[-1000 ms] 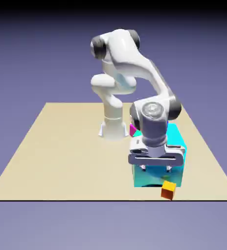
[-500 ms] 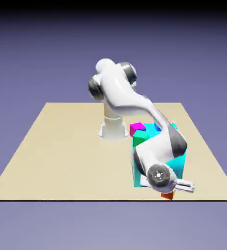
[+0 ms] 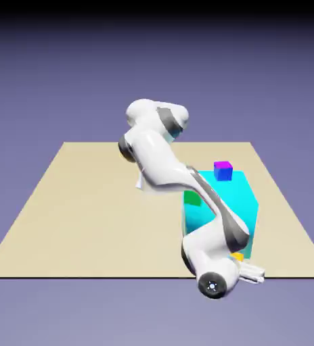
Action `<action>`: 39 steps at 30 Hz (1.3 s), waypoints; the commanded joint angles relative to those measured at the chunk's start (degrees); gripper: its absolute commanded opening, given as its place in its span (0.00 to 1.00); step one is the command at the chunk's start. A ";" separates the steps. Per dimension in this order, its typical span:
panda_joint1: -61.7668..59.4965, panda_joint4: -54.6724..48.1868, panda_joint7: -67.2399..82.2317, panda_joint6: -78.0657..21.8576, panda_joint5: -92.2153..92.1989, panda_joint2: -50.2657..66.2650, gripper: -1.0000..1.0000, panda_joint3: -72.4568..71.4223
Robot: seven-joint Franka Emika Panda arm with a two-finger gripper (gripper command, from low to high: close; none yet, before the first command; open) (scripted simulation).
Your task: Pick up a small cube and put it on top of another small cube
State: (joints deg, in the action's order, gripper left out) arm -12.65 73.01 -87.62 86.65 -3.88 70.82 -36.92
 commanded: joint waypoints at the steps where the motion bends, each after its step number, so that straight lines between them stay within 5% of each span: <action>1: 0.27 -2.07 -0.22 -1.69 0.03 0.30 0.00 -0.03; 6: 1.60 -12.45 -1.35 -10.04 -0.01 1.81 0.00 -0.16; 20: 4.05 5.48 14.82 -12.54 8.55 -26.84 0.00 -6.20; 31: 8.66 23.76 24.66 -32.96 4.62 -46.12 0.00 -6.17; 39: 5.80 37.86 28.09 -24.04 3.62 -52.25 0.00 -6.63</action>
State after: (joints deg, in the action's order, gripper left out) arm -6.85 110.87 -59.57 62.62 -0.35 18.57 -43.55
